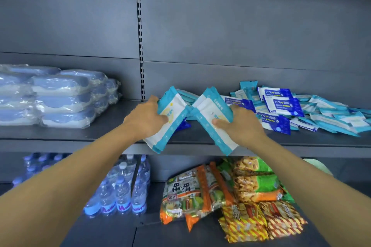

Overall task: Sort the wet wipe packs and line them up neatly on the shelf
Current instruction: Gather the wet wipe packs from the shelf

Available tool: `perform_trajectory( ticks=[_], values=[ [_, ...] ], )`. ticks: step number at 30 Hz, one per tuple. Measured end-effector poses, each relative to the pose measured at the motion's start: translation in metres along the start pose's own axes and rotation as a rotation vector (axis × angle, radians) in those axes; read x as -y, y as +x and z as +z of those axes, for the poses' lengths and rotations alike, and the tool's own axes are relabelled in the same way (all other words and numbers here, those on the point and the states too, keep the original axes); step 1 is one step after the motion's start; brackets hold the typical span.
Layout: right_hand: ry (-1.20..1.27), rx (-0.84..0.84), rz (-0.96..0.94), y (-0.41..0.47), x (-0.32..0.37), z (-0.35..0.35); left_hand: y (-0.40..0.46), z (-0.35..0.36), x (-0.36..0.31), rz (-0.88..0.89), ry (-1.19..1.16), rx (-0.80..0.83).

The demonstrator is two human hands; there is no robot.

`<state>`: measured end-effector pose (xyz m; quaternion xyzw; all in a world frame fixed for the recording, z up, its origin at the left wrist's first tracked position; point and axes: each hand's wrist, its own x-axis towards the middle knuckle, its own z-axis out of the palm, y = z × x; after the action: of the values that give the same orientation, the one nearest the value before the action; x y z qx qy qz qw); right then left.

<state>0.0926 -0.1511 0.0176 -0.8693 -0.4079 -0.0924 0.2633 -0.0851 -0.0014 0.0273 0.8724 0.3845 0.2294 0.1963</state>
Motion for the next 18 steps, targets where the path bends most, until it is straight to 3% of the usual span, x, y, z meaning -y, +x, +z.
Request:
perform_trajectory(
  ticks=[8,18],
  values=[
    [0.171,0.193,-0.052,-0.082,-0.035,0.043,-0.118,0.043,0.018,-0.165,-0.052,0.040],
    [0.204,0.508,0.009,-0.202,-0.096,0.167,-0.228,0.161,0.089,-0.436,-0.049,0.230]
  ],
)
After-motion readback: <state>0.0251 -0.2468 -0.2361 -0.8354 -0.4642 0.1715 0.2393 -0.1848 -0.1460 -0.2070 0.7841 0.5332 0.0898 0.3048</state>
